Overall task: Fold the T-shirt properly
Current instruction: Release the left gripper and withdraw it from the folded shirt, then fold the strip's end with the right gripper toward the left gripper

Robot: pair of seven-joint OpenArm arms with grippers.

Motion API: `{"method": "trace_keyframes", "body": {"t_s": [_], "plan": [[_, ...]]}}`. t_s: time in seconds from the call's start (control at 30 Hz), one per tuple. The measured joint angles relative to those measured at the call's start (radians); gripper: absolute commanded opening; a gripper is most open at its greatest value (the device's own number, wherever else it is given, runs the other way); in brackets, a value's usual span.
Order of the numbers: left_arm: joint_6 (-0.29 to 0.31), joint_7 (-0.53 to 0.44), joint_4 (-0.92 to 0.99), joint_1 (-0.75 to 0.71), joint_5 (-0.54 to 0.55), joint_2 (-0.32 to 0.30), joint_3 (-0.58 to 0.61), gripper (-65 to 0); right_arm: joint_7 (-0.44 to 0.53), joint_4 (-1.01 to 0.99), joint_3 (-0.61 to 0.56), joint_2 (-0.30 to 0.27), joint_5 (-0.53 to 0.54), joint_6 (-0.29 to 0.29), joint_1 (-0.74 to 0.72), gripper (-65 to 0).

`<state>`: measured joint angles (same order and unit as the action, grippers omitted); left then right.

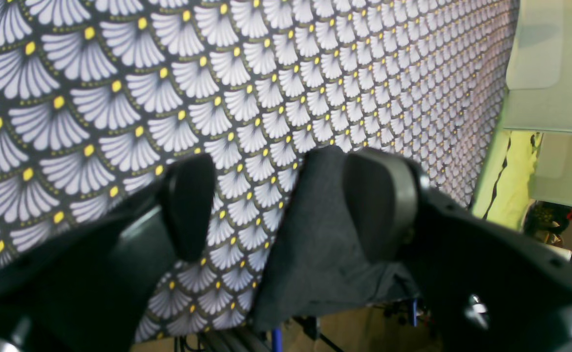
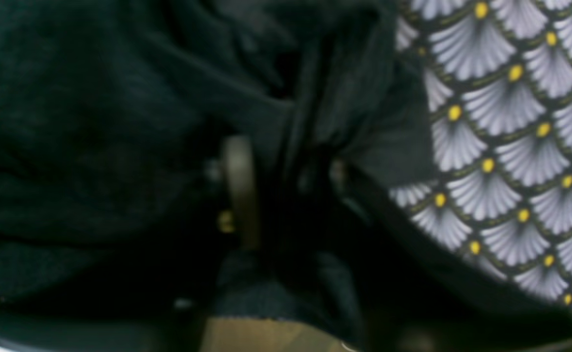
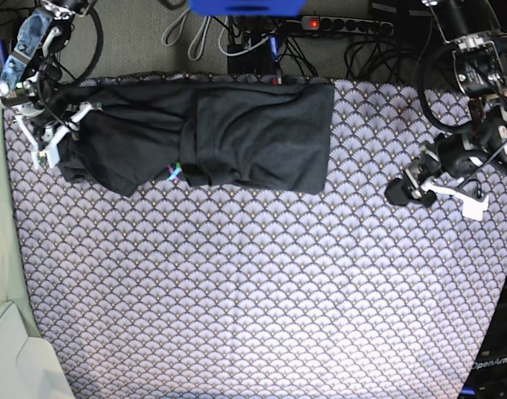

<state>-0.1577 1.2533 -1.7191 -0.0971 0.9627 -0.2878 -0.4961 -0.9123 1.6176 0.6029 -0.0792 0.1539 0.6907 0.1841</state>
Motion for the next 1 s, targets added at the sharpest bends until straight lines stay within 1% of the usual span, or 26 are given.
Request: {"method": "trace_keyframes", "body": {"t_s": [0.03,0.23,0.3,0.4,0.53,0.6,0.7,0.77,0.87,1.0], "plan": [[0.000,0.000,0.000,0.000,0.000,0.000,0.000,-21.8,-0.002,0.001,0.001,0.000,0.001,0.000,0.000,-65.0],[0.000,0.000,0.000,0.000,0.000,0.000,0.000,-21.8,-0.011,0.011,0.004,0.000,0.000,0.001,-0.003,-65.0],[-0.001,0.000,0.000,0.000,0.000,0.000,0.000,-21.8,-0.046,0.053,0.004,0.008,-0.023,0.004,-0.002,-65.0],[-0.001,0.000,0.000,-0.003,0.000,0.000,0.000,-21.8,-0.058,0.156,0.001,0.016,-0.022,0.009,0.010,-65.0],[-0.003,-0.004,0.000,-0.011,0.001,-0.023,-0.001,-21.9,-0.056,0.278,0.002,0.061,-0.020,0.008,0.009,-65.0],[-0.003,-0.001,0.000,-0.014,0.000,-0.026,-0.003,-21.9,-0.058,0.309,-0.002,0.068,-0.021,0.008,0.011,-65.0],[-0.003,0.004,0.000,-0.019,0.005,-0.034,-0.022,-21.9,-0.057,0.331,-0.002,0.094,-0.026,0.008,0.011,-65.0],[-0.003,0.000,0.000,-0.025,0.006,-0.035,-0.056,-21.9,-0.056,0.340,-0.013,0.094,-0.027,0.008,0.031,-65.0],[-0.003,0.001,0.000,-0.030,0.007,-0.047,-0.095,-21.9,-0.062,0.348,-0.064,0.096,-0.038,0.008,0.066,-65.0],[-0.003,0.005,0.000,-0.030,0.007,-0.047,-0.138,-21.9,-0.051,0.360,-0.092,0.156,-0.033,0.008,0.098,-65.0]]}}
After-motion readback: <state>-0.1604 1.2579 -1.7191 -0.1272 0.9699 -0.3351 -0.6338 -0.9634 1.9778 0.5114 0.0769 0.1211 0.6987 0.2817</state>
